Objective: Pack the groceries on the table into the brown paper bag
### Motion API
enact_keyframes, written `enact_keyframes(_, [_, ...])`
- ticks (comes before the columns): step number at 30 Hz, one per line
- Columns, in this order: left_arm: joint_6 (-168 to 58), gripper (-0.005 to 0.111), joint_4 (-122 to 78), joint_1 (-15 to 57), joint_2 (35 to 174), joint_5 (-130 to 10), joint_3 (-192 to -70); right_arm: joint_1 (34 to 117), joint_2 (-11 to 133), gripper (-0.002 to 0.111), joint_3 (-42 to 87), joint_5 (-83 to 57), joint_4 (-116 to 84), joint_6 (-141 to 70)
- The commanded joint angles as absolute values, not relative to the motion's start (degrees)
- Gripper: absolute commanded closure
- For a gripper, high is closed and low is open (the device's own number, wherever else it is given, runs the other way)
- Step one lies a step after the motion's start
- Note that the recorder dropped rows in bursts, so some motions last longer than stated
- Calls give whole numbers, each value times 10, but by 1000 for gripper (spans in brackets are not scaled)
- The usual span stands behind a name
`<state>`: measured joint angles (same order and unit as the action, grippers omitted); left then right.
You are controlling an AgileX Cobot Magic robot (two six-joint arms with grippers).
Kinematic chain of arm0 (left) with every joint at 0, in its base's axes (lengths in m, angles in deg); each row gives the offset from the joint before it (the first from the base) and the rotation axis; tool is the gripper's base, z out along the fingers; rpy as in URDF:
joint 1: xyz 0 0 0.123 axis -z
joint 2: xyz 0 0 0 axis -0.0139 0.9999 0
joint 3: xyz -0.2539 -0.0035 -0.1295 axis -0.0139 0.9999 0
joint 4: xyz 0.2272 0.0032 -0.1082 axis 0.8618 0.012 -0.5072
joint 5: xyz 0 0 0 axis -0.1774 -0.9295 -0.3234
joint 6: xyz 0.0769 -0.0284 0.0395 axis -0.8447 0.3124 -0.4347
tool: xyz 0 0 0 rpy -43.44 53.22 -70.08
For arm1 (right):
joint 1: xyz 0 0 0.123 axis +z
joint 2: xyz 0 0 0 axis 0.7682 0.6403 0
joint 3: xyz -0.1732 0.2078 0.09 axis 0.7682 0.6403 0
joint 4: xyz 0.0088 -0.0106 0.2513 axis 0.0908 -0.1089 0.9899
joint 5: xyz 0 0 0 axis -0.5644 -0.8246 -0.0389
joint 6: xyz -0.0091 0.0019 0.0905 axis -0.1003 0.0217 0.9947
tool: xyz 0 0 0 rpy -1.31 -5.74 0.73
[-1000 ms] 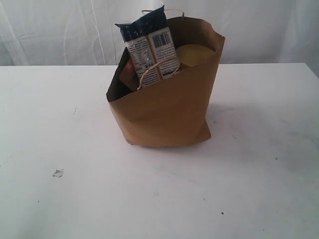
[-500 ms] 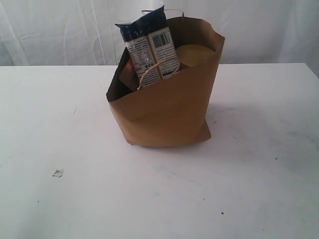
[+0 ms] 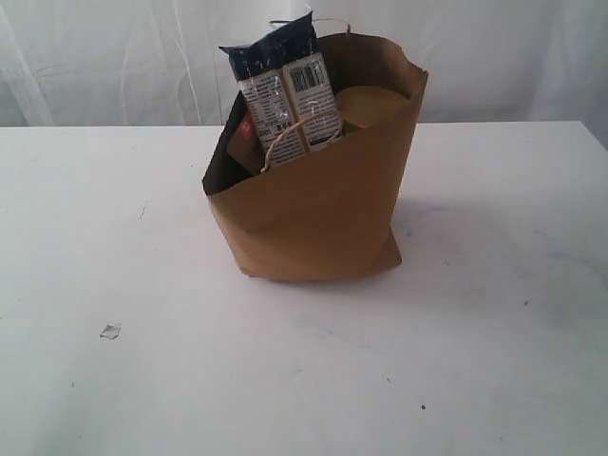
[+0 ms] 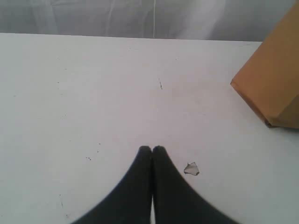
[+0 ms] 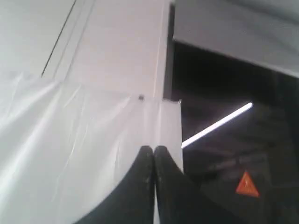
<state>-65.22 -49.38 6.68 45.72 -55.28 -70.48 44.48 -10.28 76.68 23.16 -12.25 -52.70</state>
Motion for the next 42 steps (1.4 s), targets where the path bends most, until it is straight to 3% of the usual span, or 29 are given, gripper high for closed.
enact_keyframes(1, [-649, 107, -496, 66, 451, -552, -703, 444, -106, 108, 847, 56, -128, -528])
enact_keyframes(9, [-649, 107, -496, 66, 452, -553, -703, 444, -106, 108, 875, -360, -116, -528])
enact_keyframes(21, [-652, 107, -495, 66, 451, -553, -703, 444, -106, 108, 875, -360, -112, -530])
enact_keyframes(27, [-680, 107, -395, 66, 451, -731, -703, 444, -106, 108, 875, -359, -111, -530])
enact_keyframes(30, [-680, 107, -279, 66, 451, -715, -703, 444, -106, 108, 875, -359, -111, -530])
enact_keyframes(37, [-673, 107, -279, 66, 451, -699, -703, 444, -106, 108, 875, -359, -111, -530])
enact_keyframes(42, [-476, 107, -264, 66, 448, -726, -703, 444, -106, 108, 875, -359, -111, -530])
